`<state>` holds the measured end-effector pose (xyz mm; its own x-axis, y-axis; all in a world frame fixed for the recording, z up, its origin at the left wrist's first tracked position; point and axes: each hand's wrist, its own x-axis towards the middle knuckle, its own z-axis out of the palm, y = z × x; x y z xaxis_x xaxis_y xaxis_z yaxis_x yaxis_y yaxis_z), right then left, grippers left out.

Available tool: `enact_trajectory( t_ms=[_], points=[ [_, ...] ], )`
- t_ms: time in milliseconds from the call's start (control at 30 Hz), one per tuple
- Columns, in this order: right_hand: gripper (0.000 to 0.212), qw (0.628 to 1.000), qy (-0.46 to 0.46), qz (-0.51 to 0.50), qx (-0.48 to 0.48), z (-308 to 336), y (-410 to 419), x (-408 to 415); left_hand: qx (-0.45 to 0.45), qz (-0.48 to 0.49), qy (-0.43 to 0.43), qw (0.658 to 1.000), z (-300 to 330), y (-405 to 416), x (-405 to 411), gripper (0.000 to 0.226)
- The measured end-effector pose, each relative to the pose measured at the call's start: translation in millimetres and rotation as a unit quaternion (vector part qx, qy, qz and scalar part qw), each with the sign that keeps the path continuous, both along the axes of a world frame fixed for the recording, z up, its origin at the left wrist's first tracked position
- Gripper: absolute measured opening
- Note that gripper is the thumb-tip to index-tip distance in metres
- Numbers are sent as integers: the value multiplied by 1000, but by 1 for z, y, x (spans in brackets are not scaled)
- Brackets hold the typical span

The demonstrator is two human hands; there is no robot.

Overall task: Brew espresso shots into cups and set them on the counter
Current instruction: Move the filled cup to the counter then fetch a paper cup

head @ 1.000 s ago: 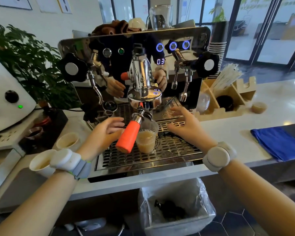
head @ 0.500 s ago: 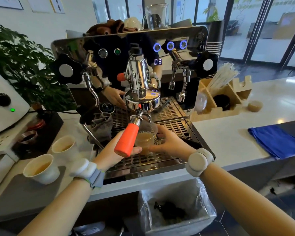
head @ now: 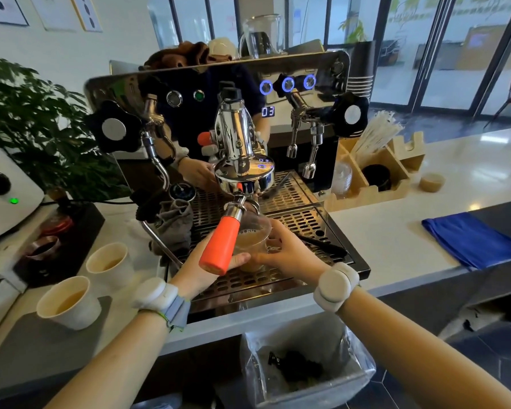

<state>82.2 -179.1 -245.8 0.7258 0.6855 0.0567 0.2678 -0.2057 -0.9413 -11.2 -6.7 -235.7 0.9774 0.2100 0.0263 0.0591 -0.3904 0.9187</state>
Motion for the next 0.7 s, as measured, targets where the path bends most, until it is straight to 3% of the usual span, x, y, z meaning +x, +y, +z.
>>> enact_trajectory(
  t_ms=[167,333,700],
  points=[
    [74,1000,-5,-3,20,7,-5,-9,28,5,-16,999,7,-4,-9,79],
    [70,999,-6,-19,35,5,-17,-30,-6,-10,-36,999,3,-14,-24,48],
    [69,996,2,-55,71,4,-66,-57,-48,-37,-58,996,-4,-56,-34,61]
  ],
)
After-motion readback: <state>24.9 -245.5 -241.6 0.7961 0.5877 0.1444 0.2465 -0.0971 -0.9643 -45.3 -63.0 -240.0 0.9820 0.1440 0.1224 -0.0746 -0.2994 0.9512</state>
